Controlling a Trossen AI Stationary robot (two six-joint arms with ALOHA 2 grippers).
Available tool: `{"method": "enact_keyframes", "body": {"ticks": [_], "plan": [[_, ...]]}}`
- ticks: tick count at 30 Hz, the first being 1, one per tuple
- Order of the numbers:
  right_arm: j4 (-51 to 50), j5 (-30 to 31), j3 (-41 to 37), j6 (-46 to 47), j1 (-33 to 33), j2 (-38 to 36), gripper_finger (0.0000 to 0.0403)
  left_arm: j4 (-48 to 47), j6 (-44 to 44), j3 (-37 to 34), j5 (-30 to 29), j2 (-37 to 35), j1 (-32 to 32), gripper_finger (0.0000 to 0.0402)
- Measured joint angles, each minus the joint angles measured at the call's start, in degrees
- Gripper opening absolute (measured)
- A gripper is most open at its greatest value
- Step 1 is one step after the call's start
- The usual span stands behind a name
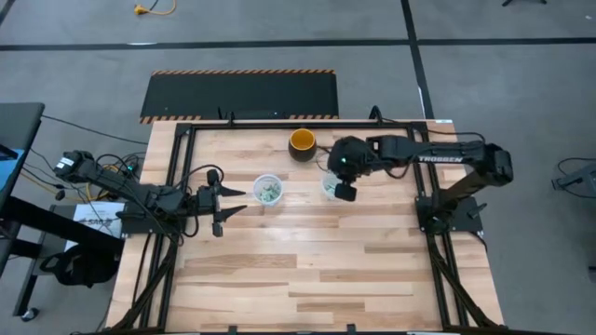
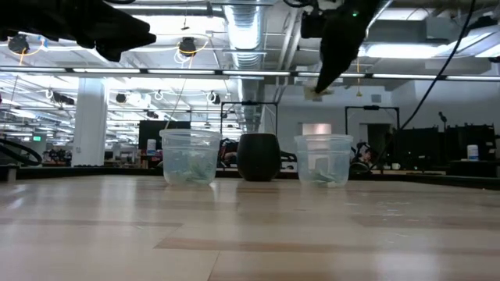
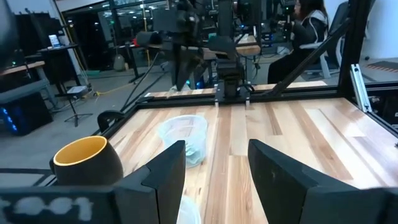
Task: Pick and place Stevia / Truvia into bins
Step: Put the stevia packet into the right transparent container
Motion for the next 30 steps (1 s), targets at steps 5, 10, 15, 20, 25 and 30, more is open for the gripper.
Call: {"method": "enact_keyframes", "body": {"ticks": [5, 10, 15, 20, 25, 30], "plan": [[0.66, -5.36, 0.23, -1.63, -3.45, 2.34, 0.0006, -0.24, 0.00, 0.00, -0.17, 0.01, 0.00, 0.0166], [-0.26, -6.09, 0.24, -1.56, -4.77, 4.54, 0.0014, -0.26, 0.16, 0.00, -0.33, 0.01, 0.01, 0.0166], [-2.05, -6.30, 0.05, -1.57, -4.51, 7.27, 0.0024, -0.44, 0.20, 0.00, -0.42, -0.01, 0.00, 0.0166], [-2.79, -6.29, 0.03, -1.58, -4.55, 9.93, 0.0038, -0.66, 0.20, 0.00, -0.28, -0.04, 0.09, 0.0166], [-2.59, -6.45, 0.03, -1.63, -4.55, 12.12, 0.0057, -0.71, 0.20, 0.00, -0.26, -0.02, 0.13, 0.0166], [-2.52, -7.34, 0.03, -2.08, -4.55, 12.89, 0.0080, -0.70, 0.22, 0.00, -0.32, -0.02, 0.13, 0.0166]]}}
